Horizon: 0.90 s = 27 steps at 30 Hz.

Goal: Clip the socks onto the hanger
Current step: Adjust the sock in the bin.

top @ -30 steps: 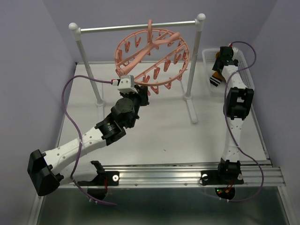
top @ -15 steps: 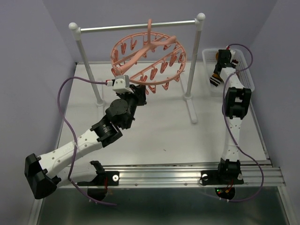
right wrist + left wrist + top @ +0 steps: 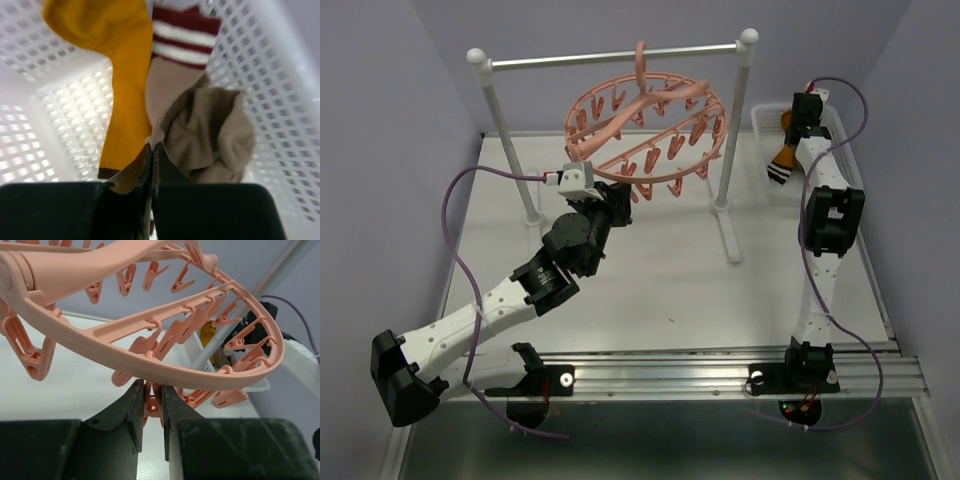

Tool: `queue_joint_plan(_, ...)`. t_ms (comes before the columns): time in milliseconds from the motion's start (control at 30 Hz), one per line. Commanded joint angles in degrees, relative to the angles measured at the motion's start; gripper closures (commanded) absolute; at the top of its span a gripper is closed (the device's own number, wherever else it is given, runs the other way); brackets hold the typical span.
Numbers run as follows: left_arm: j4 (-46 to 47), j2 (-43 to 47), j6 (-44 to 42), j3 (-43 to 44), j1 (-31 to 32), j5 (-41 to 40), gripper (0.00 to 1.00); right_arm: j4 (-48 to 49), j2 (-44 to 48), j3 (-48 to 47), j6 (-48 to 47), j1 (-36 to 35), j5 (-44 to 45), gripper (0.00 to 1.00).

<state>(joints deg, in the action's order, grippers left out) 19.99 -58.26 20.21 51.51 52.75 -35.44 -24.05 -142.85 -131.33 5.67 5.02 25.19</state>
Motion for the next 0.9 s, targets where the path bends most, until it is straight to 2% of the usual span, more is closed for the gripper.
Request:
queue_joint_plan(0, 3.57, 1.31, 1.06, -0.35, -0.37, 0.02, 1.0, 3.4, 13.19, 1.5, -3.57, -0.09, 2.32, 0.99)
queue_joint_plan(133, 3.57, 1.39, 0.89, -0.53, -0.37, 0.11, 1.0, 3.31, 19.25, 8.0, -0.4, -0.09, 3.99, 0.99)
queue_joint_plan(267, 3.57, 1.22, 0.8, -0.44, -0.37, 0.64, 1.0, 3.22, 24.61, 14.59, 4.68, -0.09, 0.14, 0.99)
queue_joint_plan(500, 3.57, 0.69, 0.8, -0.53, -0.37, 1.51, 1.0, 3.58, 31.83, 18.38, 10.67, -0.09, -5.06, 0.99)
queue_joint_plan(667, 3.48, 0.52, 1.06, -0.53, -0.37, 2.04, 1.0, 3.84, 34.12, 20.58, 11.47, -0.09, -10.14, 0.99)
queue_joint_plan(767, 3.39, 0.52, 0.89, -0.53, -0.37, 1.96, 1.0, 3.75, 34.91, 21.29, 11.64, -0.09, -9.12, 0.99)
queue_joint_plan(867, 3.39, 0.6, 1.15, -0.62, -0.37, 2.04, 1.0, 3.75, 35.27, 22.43, 12.43, -0.09, -3.24, 0.99)
